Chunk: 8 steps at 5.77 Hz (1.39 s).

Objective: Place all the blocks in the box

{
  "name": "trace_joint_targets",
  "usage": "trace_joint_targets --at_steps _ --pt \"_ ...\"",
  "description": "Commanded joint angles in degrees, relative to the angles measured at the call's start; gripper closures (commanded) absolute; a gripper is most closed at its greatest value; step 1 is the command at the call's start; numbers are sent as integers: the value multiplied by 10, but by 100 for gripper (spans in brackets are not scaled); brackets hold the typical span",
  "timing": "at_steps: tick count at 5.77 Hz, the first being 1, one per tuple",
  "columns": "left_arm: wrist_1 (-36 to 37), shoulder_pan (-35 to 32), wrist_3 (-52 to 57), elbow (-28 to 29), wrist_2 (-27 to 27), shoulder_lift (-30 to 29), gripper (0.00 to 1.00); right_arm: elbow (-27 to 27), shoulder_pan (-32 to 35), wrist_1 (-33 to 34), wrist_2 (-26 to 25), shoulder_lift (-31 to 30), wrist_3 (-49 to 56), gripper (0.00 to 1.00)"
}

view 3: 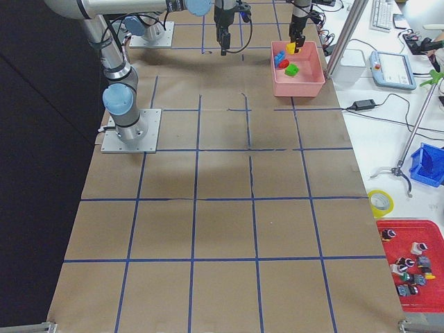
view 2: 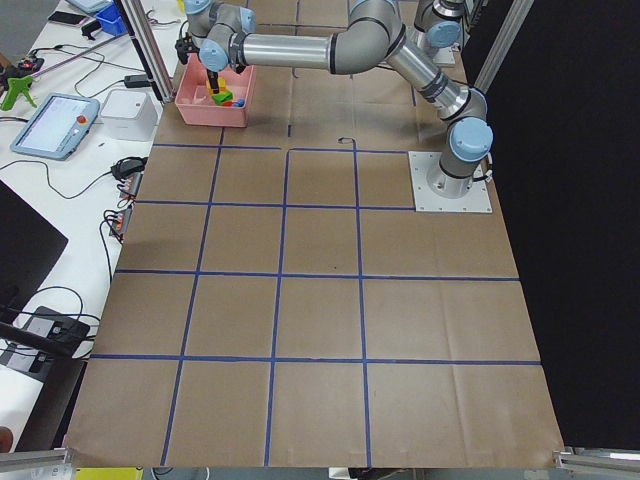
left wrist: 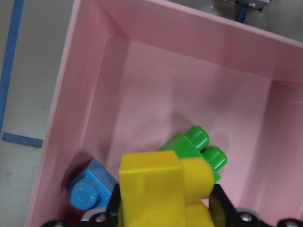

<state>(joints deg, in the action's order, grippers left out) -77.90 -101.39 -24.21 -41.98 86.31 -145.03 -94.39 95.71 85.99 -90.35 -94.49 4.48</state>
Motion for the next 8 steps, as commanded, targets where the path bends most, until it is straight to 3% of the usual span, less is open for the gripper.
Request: trace_joint_targets --at_steps 1,2,4,6,8 --pt "14 1 -1 -3 2 1 2 0 0 1 1 0 0 0" --pt "1 1 7 -6 2 32 1 0 0 1 1 1 0 0" --pt "-118 50 131 -63 3 154 1 -1 0 -1 0 1 0 0" --pt "-161 115 247 -229 4 328 1 -4 -1 -2 -1 -1 0 0" --pt "-146 116 266 -413 6 477 1 -4 -1 -2 -1 -1 0 0"
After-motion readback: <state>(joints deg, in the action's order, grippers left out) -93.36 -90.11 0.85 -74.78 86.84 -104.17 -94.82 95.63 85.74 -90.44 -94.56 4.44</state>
